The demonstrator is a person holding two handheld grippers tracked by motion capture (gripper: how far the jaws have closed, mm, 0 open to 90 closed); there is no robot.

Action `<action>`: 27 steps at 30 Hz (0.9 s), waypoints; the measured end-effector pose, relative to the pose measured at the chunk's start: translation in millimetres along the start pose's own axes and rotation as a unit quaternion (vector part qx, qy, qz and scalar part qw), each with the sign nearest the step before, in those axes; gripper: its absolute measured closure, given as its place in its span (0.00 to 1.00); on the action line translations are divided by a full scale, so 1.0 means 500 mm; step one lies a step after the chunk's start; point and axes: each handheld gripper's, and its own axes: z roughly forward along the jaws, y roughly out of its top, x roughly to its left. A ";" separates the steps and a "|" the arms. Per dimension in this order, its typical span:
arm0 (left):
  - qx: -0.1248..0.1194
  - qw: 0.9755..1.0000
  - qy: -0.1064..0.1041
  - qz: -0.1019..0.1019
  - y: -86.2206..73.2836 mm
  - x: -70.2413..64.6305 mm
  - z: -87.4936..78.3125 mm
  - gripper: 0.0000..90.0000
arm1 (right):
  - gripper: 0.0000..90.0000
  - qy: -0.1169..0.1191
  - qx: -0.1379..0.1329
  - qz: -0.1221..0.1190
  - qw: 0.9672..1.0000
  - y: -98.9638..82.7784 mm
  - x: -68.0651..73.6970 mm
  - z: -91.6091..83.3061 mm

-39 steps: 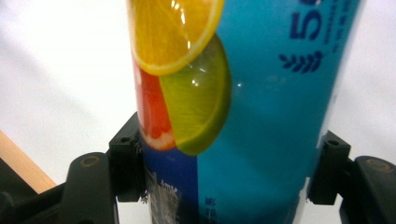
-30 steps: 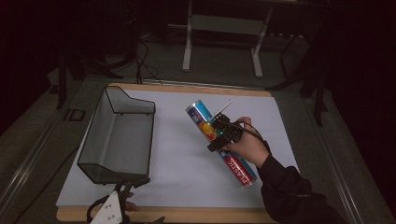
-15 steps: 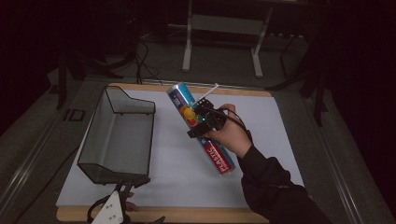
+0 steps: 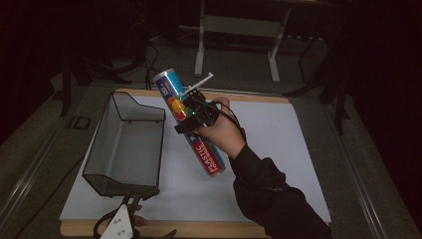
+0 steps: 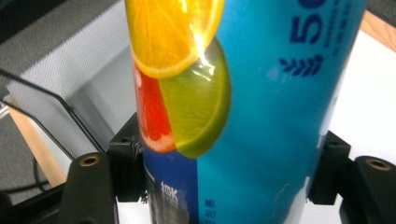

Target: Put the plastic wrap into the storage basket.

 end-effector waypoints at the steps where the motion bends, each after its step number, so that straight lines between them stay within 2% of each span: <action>1: 0.000 1.000 0.000 0.000 0.000 0.000 0.000 0.01 | 0.35 0.001 -0.002 0.000 1.000 0.006 0.003 0.002; 8: -0.005 1.000 0.008 -0.001 0.001 0.002 -0.004 0.01 | 0.35 0.010 -0.037 0.018 0.999 0.044 0.020 0.014; 12: -0.005 1.000 0.011 0.001 0.000 0.002 -0.005 0.01 | 0.35 0.020 -0.061 0.033 0.997 0.063 0.031 0.022; 14: -0.003 1.000 0.011 0.004 0.000 0.001 -0.004 0.01 | 0.35 0.023 -0.073 0.033 0.997 0.072 0.040 0.027; 17: -0.006 1.000 0.021 0.006 0.001 0.000 -0.005 0.01 | 0.35 0.030 -0.086 0.040 0.995 0.085 0.055 0.037; 23: -0.004 1.000 0.027 0.007 0.000 0.002 -0.008 0.01 | 0.35 0.048 -0.107 0.076 0.990 0.110 0.079 0.063; 25: -0.004 1.000 0.027 0.008 0.000 0.002 -0.008 0.01 | 0.35 0.043 -0.117 0.092 0.988 0.117 0.086 0.073; 27: -0.005 1.000 0.026 0.008 0.000 0.001 -0.008 0.01 | 0.35 0.049 -0.124 0.108 0.985 0.124 0.090 0.084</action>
